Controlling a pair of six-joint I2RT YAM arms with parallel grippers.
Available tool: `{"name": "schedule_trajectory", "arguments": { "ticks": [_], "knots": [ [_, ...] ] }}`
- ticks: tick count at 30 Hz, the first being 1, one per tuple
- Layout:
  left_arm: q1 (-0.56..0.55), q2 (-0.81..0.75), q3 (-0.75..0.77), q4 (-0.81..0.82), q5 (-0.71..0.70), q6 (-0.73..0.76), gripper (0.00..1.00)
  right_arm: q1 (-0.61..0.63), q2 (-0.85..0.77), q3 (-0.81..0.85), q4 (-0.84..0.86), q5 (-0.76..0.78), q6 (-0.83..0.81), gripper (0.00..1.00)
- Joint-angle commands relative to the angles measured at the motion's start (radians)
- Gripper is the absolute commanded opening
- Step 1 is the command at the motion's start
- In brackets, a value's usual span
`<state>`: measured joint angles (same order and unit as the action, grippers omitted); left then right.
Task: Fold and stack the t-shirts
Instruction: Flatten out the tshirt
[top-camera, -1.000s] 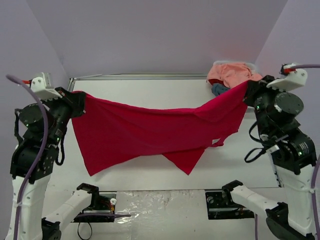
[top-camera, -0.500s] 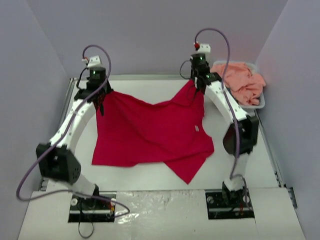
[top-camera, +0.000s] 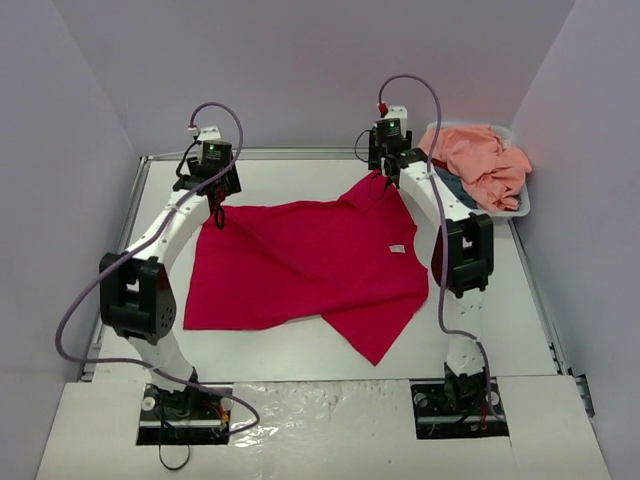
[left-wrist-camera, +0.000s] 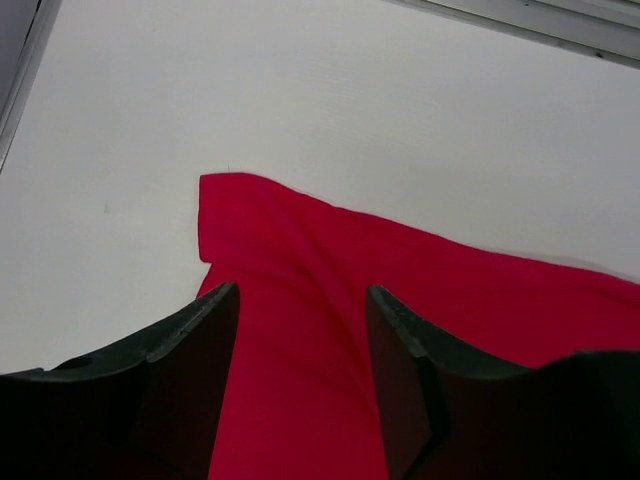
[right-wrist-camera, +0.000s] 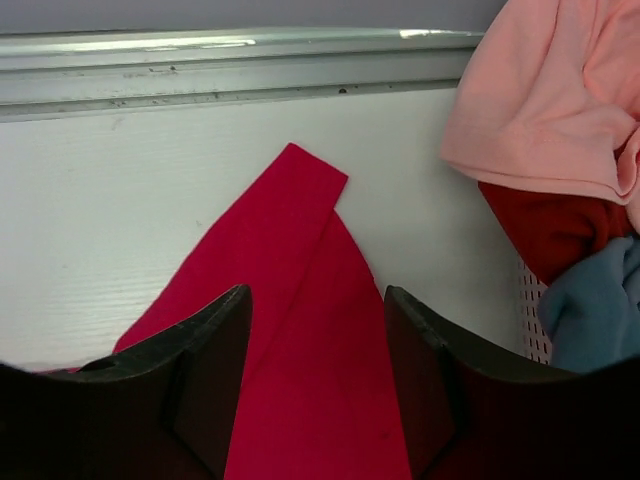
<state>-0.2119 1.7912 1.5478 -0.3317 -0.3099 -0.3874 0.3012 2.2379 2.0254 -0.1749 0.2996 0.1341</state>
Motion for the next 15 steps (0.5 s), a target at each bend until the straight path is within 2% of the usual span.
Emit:
{"name": "schedule_trajectory", "arguments": {
  "ticks": [1, 6, 8, 12, 15],
  "knots": [
    [-0.020, -0.183, -0.073, 0.016, -0.003, -0.024, 0.52, 0.006, -0.173, -0.135, 0.043, -0.056, 0.019, 0.51],
    [-0.030, -0.369, -0.323, 0.059, 0.011, -0.085, 0.52, 0.033, -0.264, -0.300, 0.061, -0.120, -0.005, 0.48],
    [-0.032, -0.423, -0.380, 0.075, 0.015, -0.102, 0.52, 0.041, -0.274, -0.344, 0.061, -0.132, -0.017, 0.46],
    [-0.044, -0.464, -0.480, 0.102, 0.008, -0.123, 0.52, 0.053, -0.258, -0.369, 0.060, -0.142, -0.018, 0.34],
    [-0.067, -0.487, -0.557, 0.134, -0.033, -0.123, 0.52, 0.064, -0.232, -0.363, 0.060, -0.149, -0.021, 0.32]
  ]
}}
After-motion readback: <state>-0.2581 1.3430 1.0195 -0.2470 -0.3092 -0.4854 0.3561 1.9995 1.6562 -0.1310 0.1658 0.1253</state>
